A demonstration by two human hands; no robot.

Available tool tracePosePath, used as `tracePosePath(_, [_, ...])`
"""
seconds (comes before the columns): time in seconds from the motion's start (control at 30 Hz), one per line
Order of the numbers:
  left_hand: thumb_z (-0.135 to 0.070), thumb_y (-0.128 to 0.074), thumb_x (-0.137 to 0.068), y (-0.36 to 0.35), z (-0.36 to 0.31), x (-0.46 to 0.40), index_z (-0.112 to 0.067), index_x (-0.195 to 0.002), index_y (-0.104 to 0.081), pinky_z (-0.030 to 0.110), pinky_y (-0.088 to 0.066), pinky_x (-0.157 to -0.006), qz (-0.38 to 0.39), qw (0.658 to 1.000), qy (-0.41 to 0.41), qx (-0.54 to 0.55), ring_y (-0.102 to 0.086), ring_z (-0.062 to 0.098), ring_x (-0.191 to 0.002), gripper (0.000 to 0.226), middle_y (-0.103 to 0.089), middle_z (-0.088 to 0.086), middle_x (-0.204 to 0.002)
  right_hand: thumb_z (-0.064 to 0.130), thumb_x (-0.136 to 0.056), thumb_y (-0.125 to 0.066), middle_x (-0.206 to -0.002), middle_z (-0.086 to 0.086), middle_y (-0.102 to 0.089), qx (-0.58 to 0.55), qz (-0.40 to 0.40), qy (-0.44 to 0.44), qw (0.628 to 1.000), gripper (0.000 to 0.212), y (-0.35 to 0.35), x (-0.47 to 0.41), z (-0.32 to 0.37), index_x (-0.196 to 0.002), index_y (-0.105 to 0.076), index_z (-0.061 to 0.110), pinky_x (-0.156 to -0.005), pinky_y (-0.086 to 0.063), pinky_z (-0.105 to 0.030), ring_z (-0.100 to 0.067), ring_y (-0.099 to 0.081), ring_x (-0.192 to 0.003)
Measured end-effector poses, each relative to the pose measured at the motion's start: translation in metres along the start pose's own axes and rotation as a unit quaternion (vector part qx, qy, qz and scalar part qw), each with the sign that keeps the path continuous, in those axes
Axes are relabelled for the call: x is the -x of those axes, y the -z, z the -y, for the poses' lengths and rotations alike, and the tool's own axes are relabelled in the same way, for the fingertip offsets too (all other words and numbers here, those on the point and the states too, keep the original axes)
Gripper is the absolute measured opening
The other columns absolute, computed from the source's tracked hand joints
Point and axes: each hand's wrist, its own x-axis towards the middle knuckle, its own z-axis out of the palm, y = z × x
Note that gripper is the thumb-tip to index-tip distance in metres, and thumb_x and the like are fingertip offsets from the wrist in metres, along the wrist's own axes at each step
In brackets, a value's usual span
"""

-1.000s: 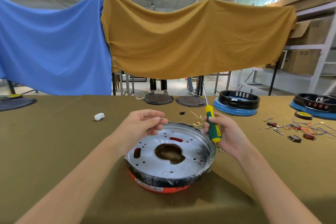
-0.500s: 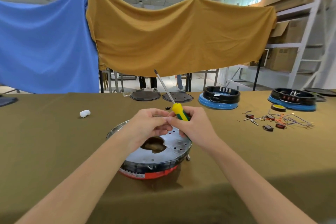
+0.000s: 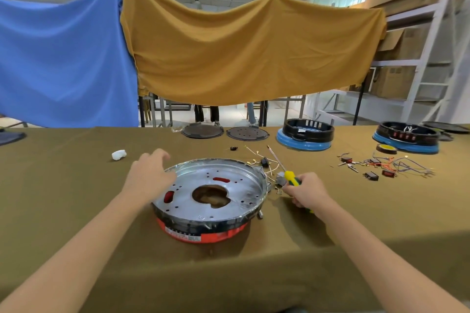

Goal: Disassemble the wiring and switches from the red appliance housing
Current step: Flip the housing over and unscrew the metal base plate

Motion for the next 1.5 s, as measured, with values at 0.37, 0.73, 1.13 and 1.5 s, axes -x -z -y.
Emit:
tracePosePath(0.37, [-0.002, -0.058, -0.085, -0.015, 0.025, -0.006, -0.008, -0.074, -0.062, 0.030, -0.041, -0.066, 0.025, 0.949, 0.181, 0.257, -0.052, 0.026, -0.077, 0.013, -0.061, 0.009, -0.080, 0.018, -0.087, -0.073, -0.071, -0.010, -0.064, -0.077, -0.044, -0.058, 0.994, 0.015, 0.002, -0.006, -0.007, -0.087, -0.067, 0.005, -0.064, -0.054, -0.037, -0.022, -0.061, -0.061])
tracePosePath(0.73, [0.005, -0.050, -0.076, -0.006, 0.031, -0.011, -0.009, -0.059, -0.051, 0.027, -0.035, -0.053, -0.002, 0.925, 0.181, 0.333, -0.035, 0.022, -0.057, 0.022, -0.040, 0.008, -0.057, 0.025, -0.099, -0.058, -0.072, -0.006, -0.058, -0.292, 0.050, 0.002, 0.955, 0.021, -0.007, 0.025, 0.020, -0.088, -0.060, 0.008, -0.054, -0.051, -0.030, -0.016, -0.056, -0.056])
tracePosePath(1.13, [0.002, -0.047, -0.093, -0.010, 0.084, -0.015, -0.012, -0.079, -0.058, 0.017, -0.047, -0.035, -0.160, 0.749, 0.275, 0.581, -0.057, 0.013, -0.066, 0.022, -0.060, 0.003, -0.077, 0.024, -0.084, -0.075, -0.086, -0.017, -0.071, -0.046, 0.065, 0.035, 0.996, 0.034, -0.047, 0.042, 0.055, -0.101, -0.054, 0.006, -0.072, -0.058, -0.050, -0.026, -0.066, -0.061])
tracePosePath(1.5, [0.002, -0.042, -0.094, -0.027, 0.118, -0.022, -0.008, -0.092, -0.059, 0.030, -0.050, -0.061, -0.211, 0.686, 0.258, 0.647, -0.064, 0.015, -0.075, 0.020, -0.064, 0.004, -0.093, 0.000, -0.076, -0.075, -0.079, -0.013, -0.073, -0.241, -0.072, 0.084, 0.964, 0.030, -0.019, 0.004, 0.073, -0.090, -0.050, 0.009, -0.057, -0.059, -0.039, -0.027, -0.072, -0.060])
